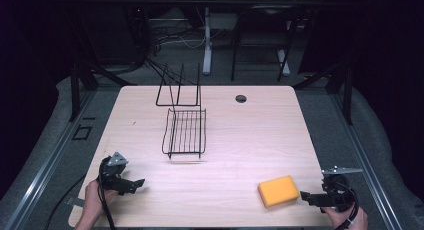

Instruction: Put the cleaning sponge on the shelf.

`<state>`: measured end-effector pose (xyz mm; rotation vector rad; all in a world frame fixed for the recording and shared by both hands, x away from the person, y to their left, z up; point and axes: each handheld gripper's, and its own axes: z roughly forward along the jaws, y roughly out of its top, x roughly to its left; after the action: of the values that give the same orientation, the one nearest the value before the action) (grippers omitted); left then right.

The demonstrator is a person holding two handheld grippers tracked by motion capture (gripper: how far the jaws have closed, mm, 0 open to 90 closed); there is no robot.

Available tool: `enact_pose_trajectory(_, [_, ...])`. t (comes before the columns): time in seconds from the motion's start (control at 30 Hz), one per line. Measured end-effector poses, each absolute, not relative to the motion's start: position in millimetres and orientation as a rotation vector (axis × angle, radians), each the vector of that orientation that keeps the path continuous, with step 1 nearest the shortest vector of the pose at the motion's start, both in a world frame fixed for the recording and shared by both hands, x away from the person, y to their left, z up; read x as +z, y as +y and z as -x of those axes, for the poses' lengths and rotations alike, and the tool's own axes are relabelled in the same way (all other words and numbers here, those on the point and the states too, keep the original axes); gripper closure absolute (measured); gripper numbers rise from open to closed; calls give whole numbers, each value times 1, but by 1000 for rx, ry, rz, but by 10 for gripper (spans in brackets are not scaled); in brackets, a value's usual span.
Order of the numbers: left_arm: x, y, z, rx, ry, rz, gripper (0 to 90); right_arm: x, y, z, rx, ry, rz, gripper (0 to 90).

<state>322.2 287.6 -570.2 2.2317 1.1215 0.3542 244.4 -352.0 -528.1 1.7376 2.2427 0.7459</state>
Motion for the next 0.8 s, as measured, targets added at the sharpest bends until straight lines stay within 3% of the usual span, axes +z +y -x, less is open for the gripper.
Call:
enact_pose_trajectory(0.37, [-571,286,-322,362,1113,-2231,0,-525,-345,-246,764,2280,-1703,96])
enact_pose_trajectory(0.8, [-570,286,-323,350,1103,-2246,0,-524,-330,-253,814,2322,-1647,20])
